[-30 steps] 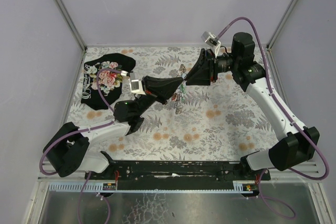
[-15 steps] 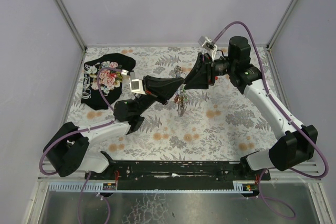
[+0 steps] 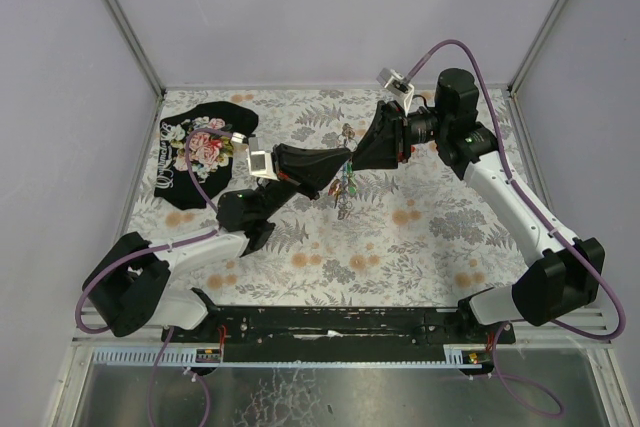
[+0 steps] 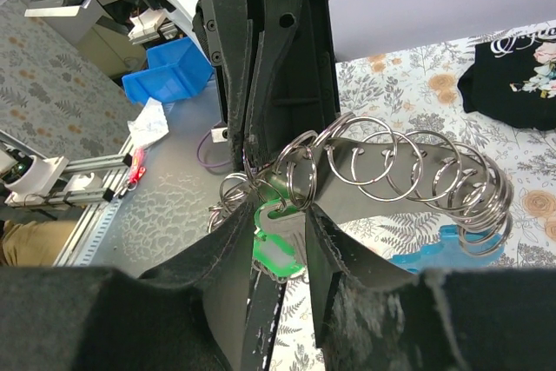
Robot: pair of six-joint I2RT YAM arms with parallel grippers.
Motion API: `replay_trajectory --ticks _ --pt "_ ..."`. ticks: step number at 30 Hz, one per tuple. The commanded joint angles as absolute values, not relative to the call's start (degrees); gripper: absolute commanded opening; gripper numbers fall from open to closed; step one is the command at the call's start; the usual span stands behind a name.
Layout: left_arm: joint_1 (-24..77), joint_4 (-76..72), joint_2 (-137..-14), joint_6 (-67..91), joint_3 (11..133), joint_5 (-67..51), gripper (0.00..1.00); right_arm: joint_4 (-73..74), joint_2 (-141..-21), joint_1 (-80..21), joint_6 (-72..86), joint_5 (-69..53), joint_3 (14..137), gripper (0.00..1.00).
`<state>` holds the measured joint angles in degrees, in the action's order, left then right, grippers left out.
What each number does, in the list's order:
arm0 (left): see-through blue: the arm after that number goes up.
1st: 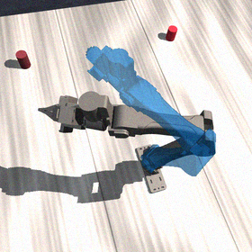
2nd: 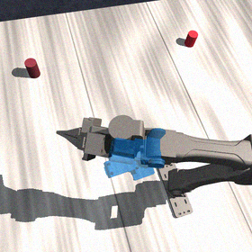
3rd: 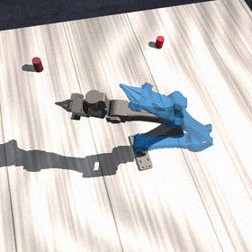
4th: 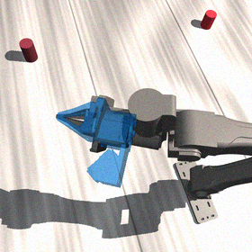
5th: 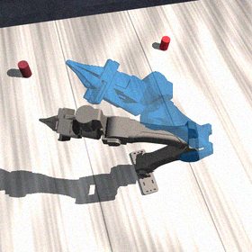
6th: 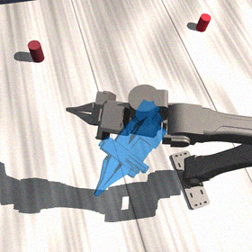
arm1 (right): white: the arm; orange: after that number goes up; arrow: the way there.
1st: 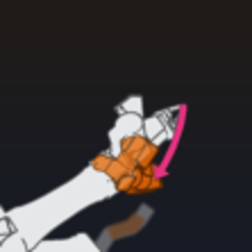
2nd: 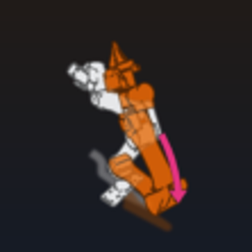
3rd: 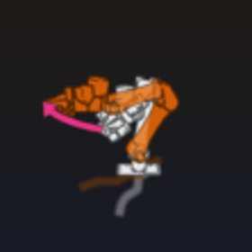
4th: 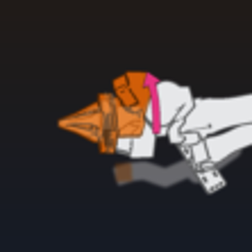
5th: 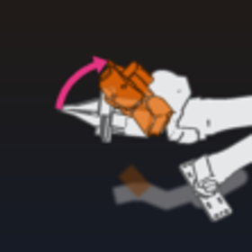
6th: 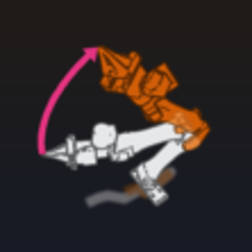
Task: Remove the keys from the keyring
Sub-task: Remove the key from the keyring.
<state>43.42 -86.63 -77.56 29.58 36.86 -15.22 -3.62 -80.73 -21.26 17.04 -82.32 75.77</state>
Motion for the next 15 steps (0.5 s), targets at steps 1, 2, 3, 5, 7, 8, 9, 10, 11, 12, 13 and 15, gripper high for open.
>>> replay_trajectory --ticks 1,2,3,5,7,8,9,10,11,12,13,15 --pt "43.6 -91.85 -77.28 29.02 36.97 -14.76 0.0 -5.89 -78.93 -21.78 18.11 -84.56 76.17 0.37" --pt "43.64 -91.85 -77.34 28.94 36.94 -14.69 0.0 -5.9 -78.93 -21.79 18.11 -84.59 76.04 0.37" --pt "43.61 -91.85 -77.38 28.85 36.84 -14.61 0.0 -5.89 -78.93 -21.8 18.17 -84.61 76.01 0.37" --pt "43.53 -91.84 -77.63 28.75 36.79 -14.59 0.0 -5.89 -78.93 -21.74 18.25 -84.56 75.86 0.36" --pt "43.45 -91.76 -77.77 28.66 36.76 -14.64 0.0 -5.97 -78.93 -21.76 18.35 -84.64 75.93 0.35" --pt "43.42 -91.77 -77.86 28.65 36.74 -14.64 0.0 -5.99 -78.93 -21.77 18.43 -84.72 75.94 0.33" --pt "43.41 -91.69 -77.95 28.58 36.74 -14.63 0.0 -5.98 -78.88 -21.78 18.52 -84.75 75.94 0.31" --pt "43.35 -91.66 -77.95 28.57 36.74 -14.65 0.0 -5.98 -78.84 -21.78 18.6 -84.7 75.95 0.28" --pt "43.33 -91.67 -77.96 28.52 36.66 -14.62 0.0 -5.98 -78.84 -21.77 18.75 -84.68 75.88 0.25" --pt "43.39 -91.59 -77.91 28.48 36.59 -14.64 0.0 -6.02 -78.88 -21.75 18.97 -84.62 75.81 0.22" --pt "43.26 -91.46 -77.83 28.4 36.55 -14.6 0.0 -6.25 -78.84 -21.79 19.29 -84.56 75.64 0.21" --pt "43.18 -91.13 -77.66 28.26 36.4 -14.64 0.0 -6.73 -78.76 -21.65 19.85 -84.76 75.25 0.17"
